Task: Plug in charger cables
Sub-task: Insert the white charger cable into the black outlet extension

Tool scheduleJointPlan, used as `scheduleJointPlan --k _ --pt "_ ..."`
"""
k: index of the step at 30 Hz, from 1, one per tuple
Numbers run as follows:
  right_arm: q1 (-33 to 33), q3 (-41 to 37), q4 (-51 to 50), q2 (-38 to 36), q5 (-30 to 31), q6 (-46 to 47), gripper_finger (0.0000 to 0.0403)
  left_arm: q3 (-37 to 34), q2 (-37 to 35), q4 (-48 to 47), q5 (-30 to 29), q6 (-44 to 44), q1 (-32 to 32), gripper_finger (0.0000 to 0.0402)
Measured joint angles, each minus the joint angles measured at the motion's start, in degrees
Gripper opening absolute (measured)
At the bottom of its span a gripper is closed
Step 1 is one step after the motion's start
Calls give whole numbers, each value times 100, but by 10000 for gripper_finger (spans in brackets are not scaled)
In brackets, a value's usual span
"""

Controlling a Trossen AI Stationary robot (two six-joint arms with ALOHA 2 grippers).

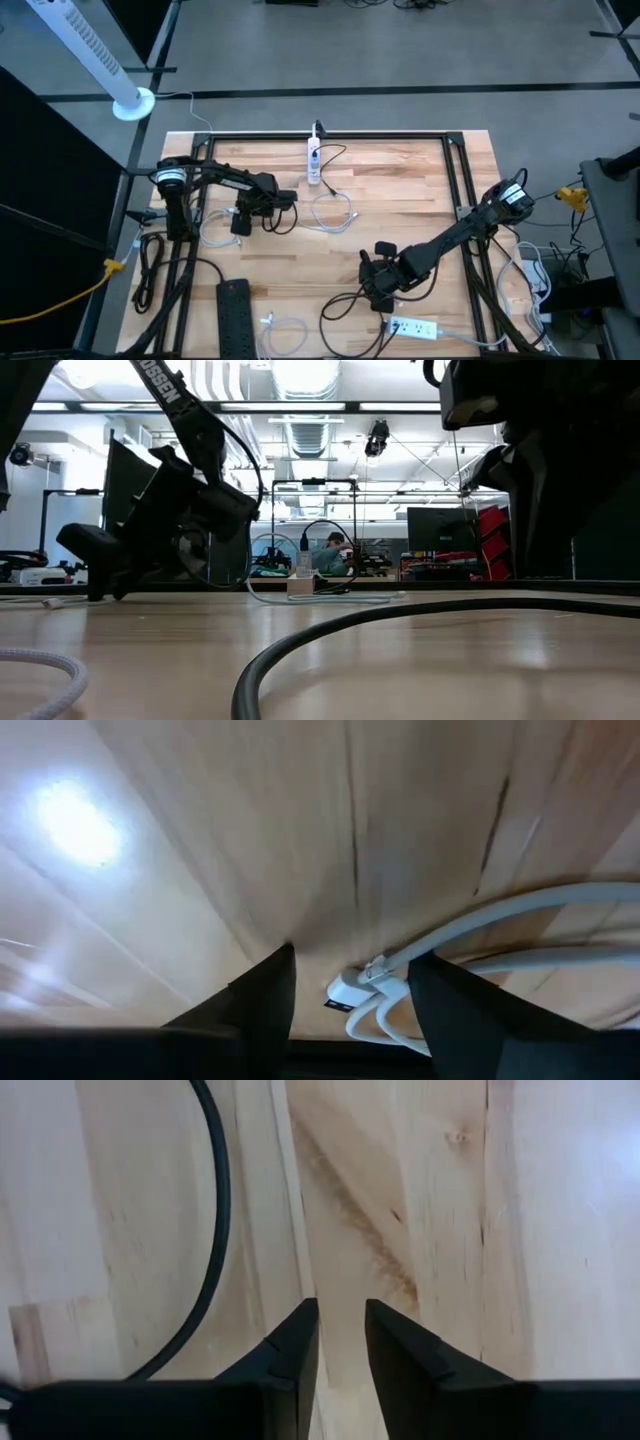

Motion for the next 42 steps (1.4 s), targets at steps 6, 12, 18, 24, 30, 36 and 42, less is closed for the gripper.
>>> scheduleJointPlan --k 6,12,18,24,30,36,42 --pt "0 31 -30 0 -5 -229 62 -94 -4 4 300 -139 -42 53" --pt "-48 285 -201 -2 1 -768 45 -140 -310 118 550 -387 -191 3" --pt "-192 627 -429 -52 545 -1492 35 -270 -1613 1466 1262 -831 -202 1" --pt "-394 896 -210 -114 1584 -2076 34 -853 -3140 3893 2151 -1808 -197 0" --pt "-693 903 447 -110 1956 -3069 47 -1566 -3974 5209 3341 -2310 -222 0" --pt "-896 903 1850 -107 1943 -4038 75 -2482 -4391 7117 3826 -3196 -262 0" --pt "-1075 906 2964 -107 1961 -4609 93 -2913 -4336 7816 2726 -4812 -251 0"
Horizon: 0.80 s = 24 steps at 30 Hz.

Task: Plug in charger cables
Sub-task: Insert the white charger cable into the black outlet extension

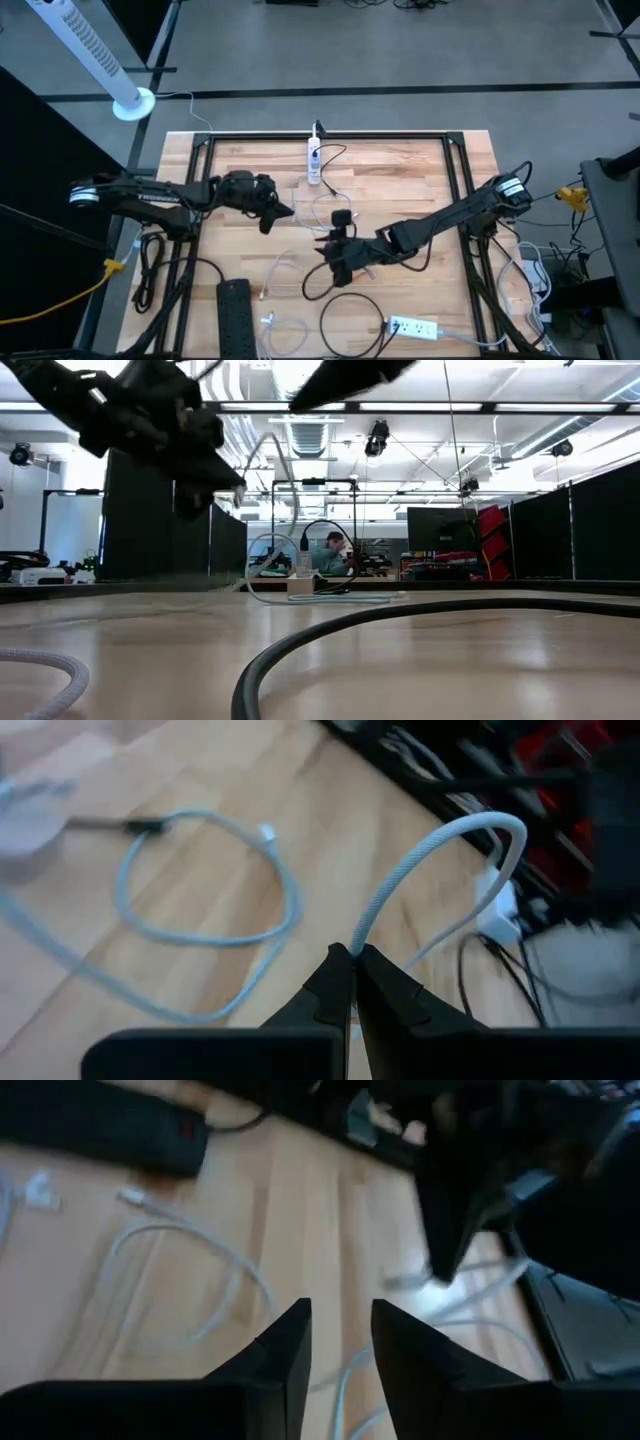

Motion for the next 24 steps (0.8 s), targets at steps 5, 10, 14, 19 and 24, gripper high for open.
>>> scheduleJointPlan --k 5,10,14,19,24 --pt "-364 106 32 35 111 1615 96 -69 15 47 -274 -621 -4 0" --pt "-618 114 54 79 -748 2638 89 -82 2 35 -501 -695 -4 0" --pt "-615 149 198 161 -937 2643 78 -82 -10 26 -463 -623 -7 0" --pt "-624 153 336 394 -930 2603 62 -87 -37 -164 -69 -6 -105 0" --pt "-619 151 281 614 -985 2368 54 -86 -151 -331 1 374 -378 0"
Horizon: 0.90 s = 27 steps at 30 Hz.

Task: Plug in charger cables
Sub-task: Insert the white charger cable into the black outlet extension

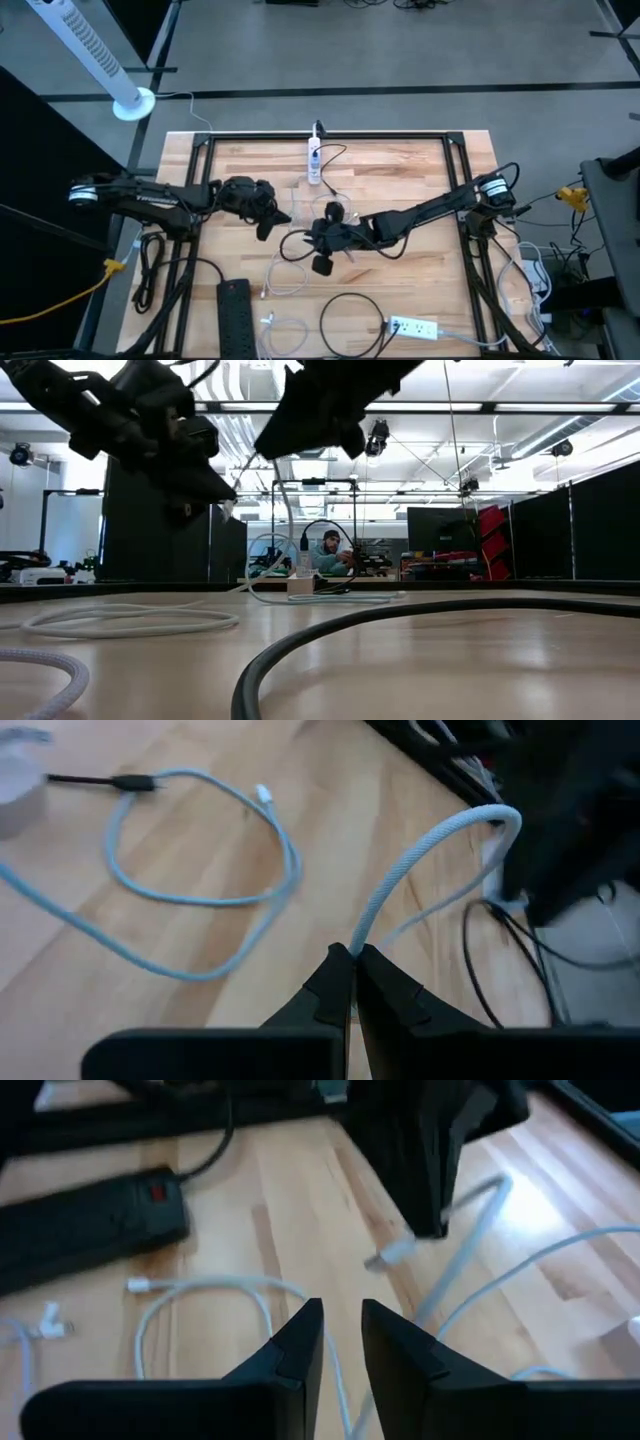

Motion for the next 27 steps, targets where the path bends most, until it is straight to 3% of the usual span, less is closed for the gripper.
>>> scheduleJointPlan --k 3,9,12,19,27 --pt "25 7 -72 -43 5 -218 53 0 -158 -531 -72 -162 -188 0" --pt "54 234 -165 -146 15 -500 62 -10 -386 -1472 -1196 -272 -646 0" --pt "51 220 -215 -126 13 -527 69 -44 -495 -1431 -1329 -244 -829 0" --pt "22 153 -327 -118 26 -884 81 -44 -644 -287 -1348 492 -1421 0" --pt "-137 145 -756 -190 673 -1189 91 4 -631 -239 -1794 368 -1801 0"
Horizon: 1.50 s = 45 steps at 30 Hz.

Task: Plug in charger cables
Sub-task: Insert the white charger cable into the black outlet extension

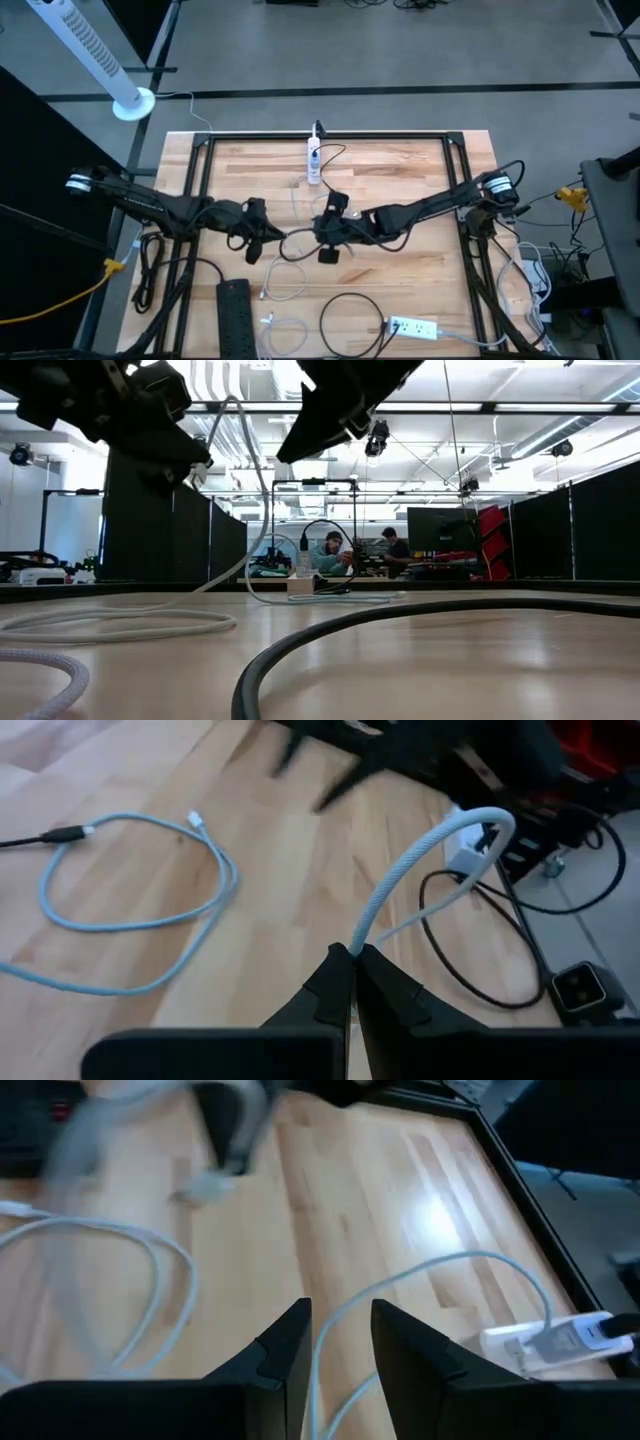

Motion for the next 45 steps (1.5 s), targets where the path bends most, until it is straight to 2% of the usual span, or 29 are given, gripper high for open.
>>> scheduleJointPlan --k 3,5,9,16,23,29,34,45 --pt "-68 -1 250 129 -142 382 94 -4 41 55 -275 44 -83 0" --pt "-109 -1 574 296 -508 651 95 -4 62 35 -452 86 -125 0" --pt "-111 0 1072 643 -915 714 91 -4 87 45 -559 94 -160 0" --pt "-155 51 1241 700 -861 775 90 -6 74 62 -563 158 -264 0" --pt "-145 58 1964 646 -870 647 116 -9 72 75 -612 247 -290 0" --pt "-165 58 2061 646 -752 475 137 -9 72 134 -617 277 -411 0" --pt "-171 58 2334 644 -761 645 147 -11 72 290 -896 449 -538 0" --pt "-164 58 2536 703 -811 895 132 -15 72 474 -1048 719 -551 0"
